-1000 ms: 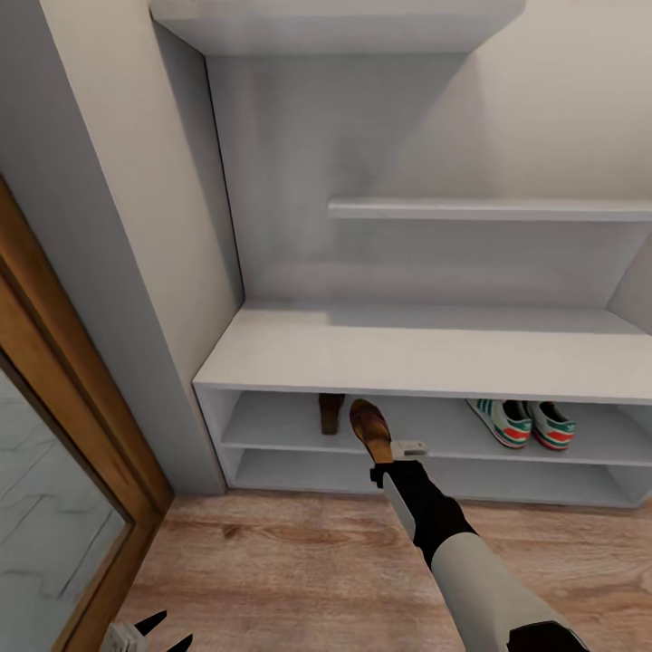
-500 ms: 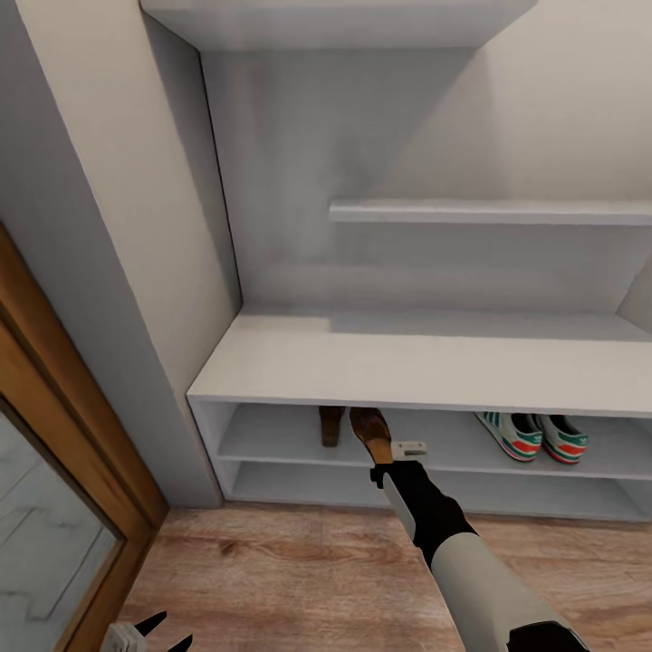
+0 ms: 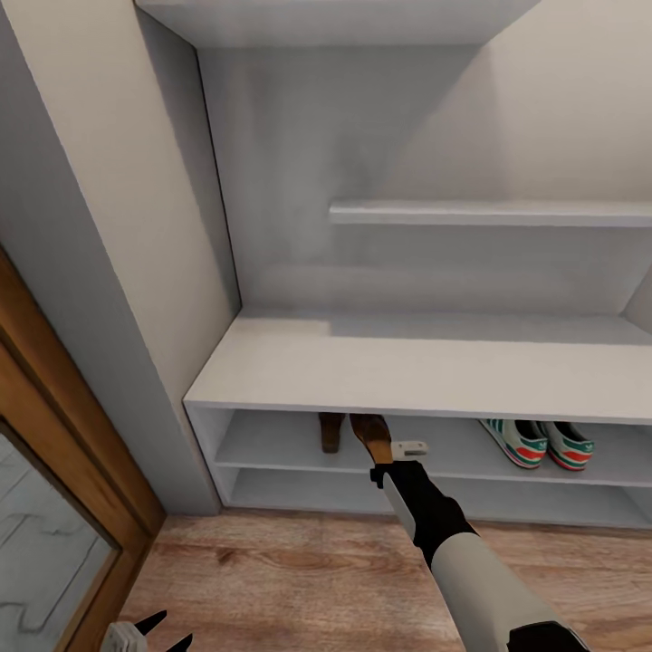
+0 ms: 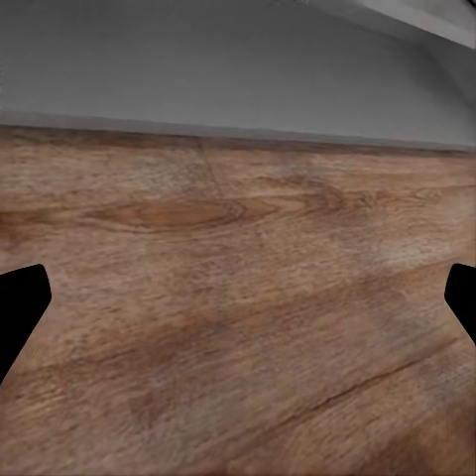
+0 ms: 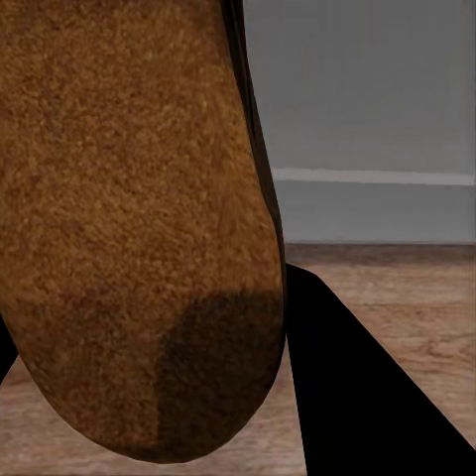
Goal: Pick up the two gym shoes and the two sandals from the corridor floor and place them onto the hallstand (shoe rack) in the corridor, making sure they are on the rack and not on the floor. Arrange them so the two gym shoes are next to each other and the two sandals are next to each other.
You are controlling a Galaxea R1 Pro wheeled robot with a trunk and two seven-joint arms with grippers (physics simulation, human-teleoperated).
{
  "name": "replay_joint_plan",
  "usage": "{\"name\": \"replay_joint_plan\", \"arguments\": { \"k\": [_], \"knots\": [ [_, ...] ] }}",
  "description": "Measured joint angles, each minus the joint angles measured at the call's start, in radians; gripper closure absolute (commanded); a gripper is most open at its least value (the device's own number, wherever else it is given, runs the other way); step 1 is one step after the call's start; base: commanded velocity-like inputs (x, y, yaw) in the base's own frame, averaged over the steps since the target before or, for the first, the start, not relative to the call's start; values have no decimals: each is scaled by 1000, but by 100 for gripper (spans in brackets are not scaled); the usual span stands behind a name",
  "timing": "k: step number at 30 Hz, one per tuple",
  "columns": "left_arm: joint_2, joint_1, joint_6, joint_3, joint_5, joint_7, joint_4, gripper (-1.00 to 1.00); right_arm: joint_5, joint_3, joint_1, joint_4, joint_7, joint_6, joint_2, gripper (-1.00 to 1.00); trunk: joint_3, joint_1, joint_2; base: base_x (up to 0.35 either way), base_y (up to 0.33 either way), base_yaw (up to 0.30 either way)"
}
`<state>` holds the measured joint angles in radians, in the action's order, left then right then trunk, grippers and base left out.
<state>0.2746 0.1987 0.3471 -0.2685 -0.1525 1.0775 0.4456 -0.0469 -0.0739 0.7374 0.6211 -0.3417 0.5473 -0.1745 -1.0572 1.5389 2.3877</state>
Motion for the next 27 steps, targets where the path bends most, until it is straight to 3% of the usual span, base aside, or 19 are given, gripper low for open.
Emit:
{"name": "replay_joint_plan", "arguments": {
  "k": [11,27],
  "knots": [
    [0,0,-2,2,1,0,-1,-100,-1,2,0,2,0,-1,0,100,-36,34,63,1,0,0],
    [0,0,0,-1,0,0,-3,-100,1,0,0,0,0,-1,0,100,-46,34,63,32,0,0]
  ]
}}
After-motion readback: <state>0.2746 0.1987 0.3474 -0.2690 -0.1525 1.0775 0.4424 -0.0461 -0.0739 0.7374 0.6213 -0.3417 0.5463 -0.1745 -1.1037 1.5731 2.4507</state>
